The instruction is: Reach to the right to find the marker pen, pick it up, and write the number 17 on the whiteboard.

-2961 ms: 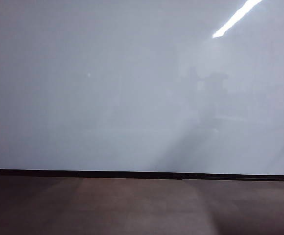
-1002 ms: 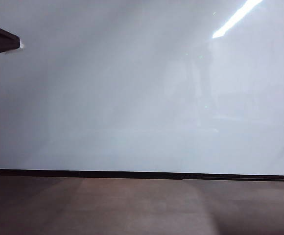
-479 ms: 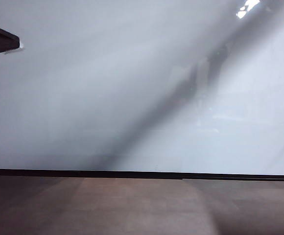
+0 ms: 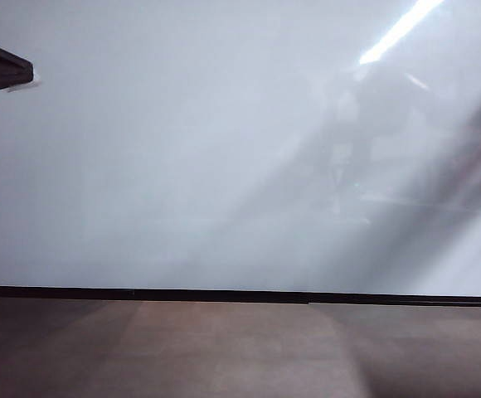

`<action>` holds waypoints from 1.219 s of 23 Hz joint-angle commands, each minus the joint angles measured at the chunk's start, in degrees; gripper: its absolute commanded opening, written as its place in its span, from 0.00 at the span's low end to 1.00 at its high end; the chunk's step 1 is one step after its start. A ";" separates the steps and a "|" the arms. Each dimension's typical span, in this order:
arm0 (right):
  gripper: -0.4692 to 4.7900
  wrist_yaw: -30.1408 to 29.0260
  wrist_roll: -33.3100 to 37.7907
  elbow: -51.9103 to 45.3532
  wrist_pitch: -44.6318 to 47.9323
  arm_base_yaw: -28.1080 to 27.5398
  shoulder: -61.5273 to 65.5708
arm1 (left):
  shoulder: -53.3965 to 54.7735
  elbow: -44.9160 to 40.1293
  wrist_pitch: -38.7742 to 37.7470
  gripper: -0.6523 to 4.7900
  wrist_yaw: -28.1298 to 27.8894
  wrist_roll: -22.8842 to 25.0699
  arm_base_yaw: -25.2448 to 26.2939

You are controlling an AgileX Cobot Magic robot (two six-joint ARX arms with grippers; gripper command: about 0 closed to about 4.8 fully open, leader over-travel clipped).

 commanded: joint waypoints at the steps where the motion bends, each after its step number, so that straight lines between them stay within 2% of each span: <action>1: 0.48 -1.33 -0.26 -3.21 9.22 0.11 5.07 | 0.09 0.02 0.74 0.11 0.04 0.09 0.07; 3: 0.49 -3.61 -0.11 -3.37 10.12 0.55 8.37 | 0.09 0.02 0.76 0.11 0.02 0.09 0.07; 6: 0.60 -3.52 -0.76 -3.37 13.81 2.21 13.94 | 0.09 0.02 0.76 0.11 0.02 0.09 0.07; 16: 0.59 0.92 -1.81 -3.23 20.31 4.74 21.81 | 0.09 0.02 0.72 0.11 0.04 0.09 0.07; 28: 0.58 2.45 -1.84 -3.26 20.68 5.07 22.40 | 0.09 0.02 0.74 0.11 0.04 0.09 0.07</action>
